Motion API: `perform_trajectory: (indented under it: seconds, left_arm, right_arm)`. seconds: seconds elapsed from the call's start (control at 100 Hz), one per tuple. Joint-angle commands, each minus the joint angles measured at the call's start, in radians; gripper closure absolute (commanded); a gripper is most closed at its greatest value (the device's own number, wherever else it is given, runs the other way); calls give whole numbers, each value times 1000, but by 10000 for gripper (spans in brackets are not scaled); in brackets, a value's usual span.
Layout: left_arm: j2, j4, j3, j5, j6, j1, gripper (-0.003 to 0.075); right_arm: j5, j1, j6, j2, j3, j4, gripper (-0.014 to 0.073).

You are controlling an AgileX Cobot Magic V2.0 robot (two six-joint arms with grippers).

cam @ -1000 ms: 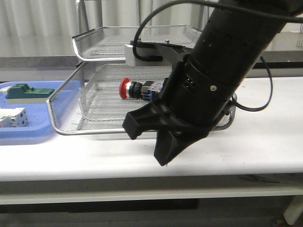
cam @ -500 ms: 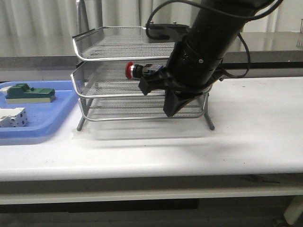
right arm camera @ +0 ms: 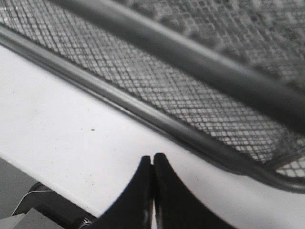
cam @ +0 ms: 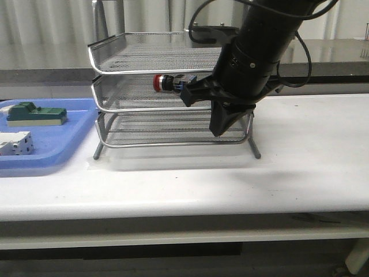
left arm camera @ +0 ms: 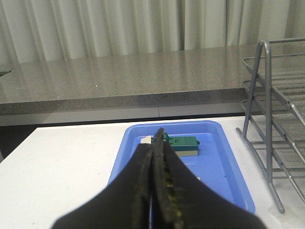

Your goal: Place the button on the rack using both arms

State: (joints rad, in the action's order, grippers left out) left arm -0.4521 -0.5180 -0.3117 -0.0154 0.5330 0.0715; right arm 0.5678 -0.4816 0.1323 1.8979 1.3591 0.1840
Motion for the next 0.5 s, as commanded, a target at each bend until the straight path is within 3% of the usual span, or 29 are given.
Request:
perform_trajectory:
  seconds: [0.0,0.25,0.49]
  left_arm:
    - [-3,-6,-29,-67,-9,-1,741]
    - [-3,-6,-29,-67,-9,-1,741]
    - [-3,-6,-29,-67,-9,-1,741]
  right_arm:
    - [-11,1,13,-82,27,5,659]
    - [12,34,11,-211,10,-13,659]
    - [-9,140,11,-381,-116,-42,658]
